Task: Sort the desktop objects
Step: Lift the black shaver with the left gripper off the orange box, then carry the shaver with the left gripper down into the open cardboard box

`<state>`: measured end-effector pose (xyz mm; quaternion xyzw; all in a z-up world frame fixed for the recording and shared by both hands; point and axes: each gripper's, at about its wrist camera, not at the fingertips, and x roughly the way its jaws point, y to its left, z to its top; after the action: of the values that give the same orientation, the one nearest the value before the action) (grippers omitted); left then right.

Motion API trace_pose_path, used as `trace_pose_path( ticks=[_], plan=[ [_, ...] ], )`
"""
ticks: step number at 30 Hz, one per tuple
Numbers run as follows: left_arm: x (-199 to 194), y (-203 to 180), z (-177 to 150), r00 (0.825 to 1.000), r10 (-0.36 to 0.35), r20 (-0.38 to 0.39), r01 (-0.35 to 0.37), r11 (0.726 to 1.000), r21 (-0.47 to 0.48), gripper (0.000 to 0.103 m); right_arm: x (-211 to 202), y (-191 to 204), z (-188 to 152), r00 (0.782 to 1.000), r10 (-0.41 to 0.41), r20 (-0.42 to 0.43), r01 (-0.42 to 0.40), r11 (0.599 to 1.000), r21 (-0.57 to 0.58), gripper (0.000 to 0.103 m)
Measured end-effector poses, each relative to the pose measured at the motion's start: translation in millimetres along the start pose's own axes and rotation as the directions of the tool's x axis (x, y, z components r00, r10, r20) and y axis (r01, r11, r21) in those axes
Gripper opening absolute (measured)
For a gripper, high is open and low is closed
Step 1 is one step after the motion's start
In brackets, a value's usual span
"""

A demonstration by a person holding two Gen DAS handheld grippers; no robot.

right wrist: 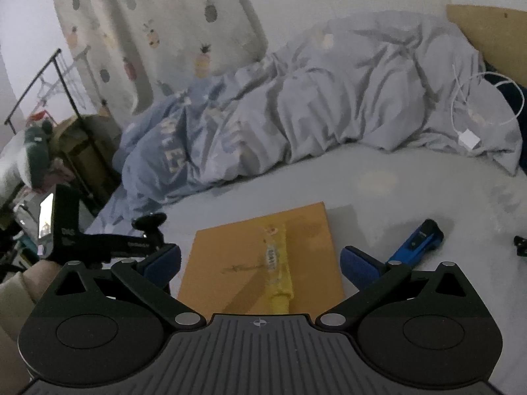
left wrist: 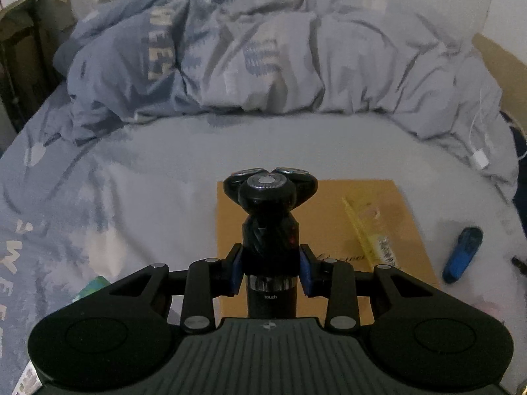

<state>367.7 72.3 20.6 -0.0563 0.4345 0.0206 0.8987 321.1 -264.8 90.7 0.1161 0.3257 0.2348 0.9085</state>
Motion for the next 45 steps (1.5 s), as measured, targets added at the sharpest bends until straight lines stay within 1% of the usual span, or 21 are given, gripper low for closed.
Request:
trace_pose_path(
  ticks=[8,14,26,32,37,45],
  plan=[
    [-52.3,3.3,2.9,0.997,-0.024,0.071,0.025,1.000,-0.011,0.036,-32.1,20.0,3.1,0.999,0.022,0.033,-0.021,1.000,-0.023,0.103],
    [-94.1,2.1,0.0,0.990,-0.052,0.128,0.054,0.999,-0.011,0.036,-58.3,35.2,2.5,0.997,0.046,0.054,-0.043,0.998,-0.051,0.103],
    [-171.2,-11.9,-15.6,0.968,-0.121,0.221,0.115,0.992,0.043,0.036,-100.8,47.7,-11.6,0.995,0.066,0.073,-0.061,0.996,-0.069,0.103],
    [-204.9,-17.7,-31.9,0.950,-0.166,0.264,0.155,0.986,0.063,0.036,-120.1,49.7,-21.0,0.994,0.072,0.081,-0.066,0.995,-0.072,0.103],
    [-224.8,-19.6,-49.2,0.936,-0.202,0.289,0.189,0.979,0.073,0.036,-134.0,49.6,-31.0,0.994,0.074,0.084,-0.067,0.995,-0.075,0.103],
    [-232.0,-15.8,-75.4,0.934,-0.216,0.286,0.212,0.976,0.045,0.036,-144.2,46.5,-51.1,0.995,0.076,0.061,-0.071,0.994,-0.081,0.103]
  ],
)
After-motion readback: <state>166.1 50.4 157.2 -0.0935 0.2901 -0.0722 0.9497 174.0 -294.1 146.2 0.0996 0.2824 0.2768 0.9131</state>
